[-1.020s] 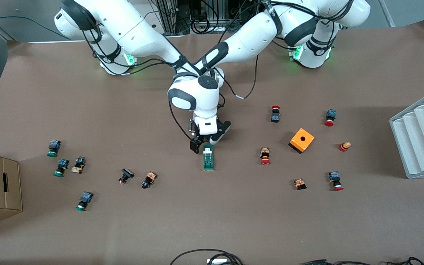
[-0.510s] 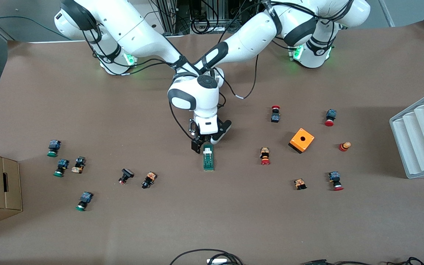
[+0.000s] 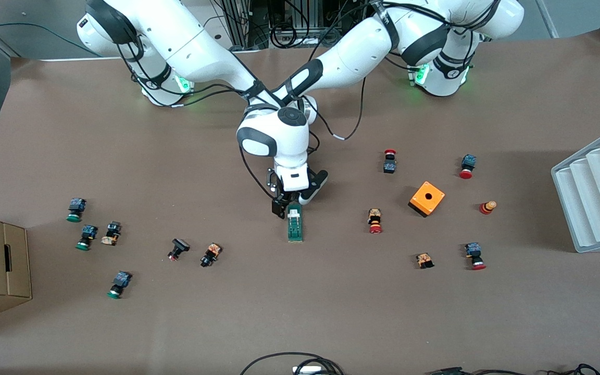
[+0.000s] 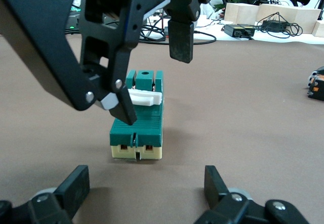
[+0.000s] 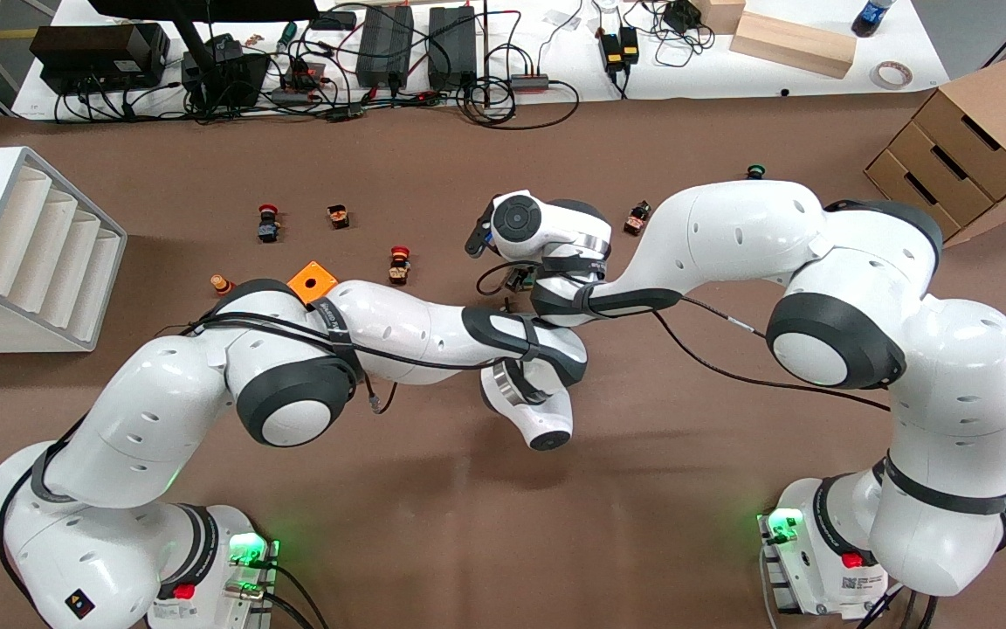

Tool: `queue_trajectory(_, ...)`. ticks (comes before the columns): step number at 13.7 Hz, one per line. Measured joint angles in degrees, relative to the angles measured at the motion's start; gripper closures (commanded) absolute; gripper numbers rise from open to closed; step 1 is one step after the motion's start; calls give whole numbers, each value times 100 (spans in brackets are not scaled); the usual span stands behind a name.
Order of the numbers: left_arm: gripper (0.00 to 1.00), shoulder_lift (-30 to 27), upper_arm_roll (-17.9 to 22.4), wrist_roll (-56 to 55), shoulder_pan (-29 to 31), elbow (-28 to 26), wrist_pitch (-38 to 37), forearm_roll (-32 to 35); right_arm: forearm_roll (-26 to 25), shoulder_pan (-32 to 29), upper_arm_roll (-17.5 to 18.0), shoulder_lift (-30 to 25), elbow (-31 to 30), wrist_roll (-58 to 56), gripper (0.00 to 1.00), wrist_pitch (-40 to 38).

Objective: Close load switch with both arms

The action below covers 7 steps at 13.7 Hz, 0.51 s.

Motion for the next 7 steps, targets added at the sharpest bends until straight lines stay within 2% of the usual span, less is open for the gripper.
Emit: queue_trajectory(7, 0, 0, 0, 0, 0, 1, 0, 0, 0, -16, -39, -1, 75, -145, 14, 27)
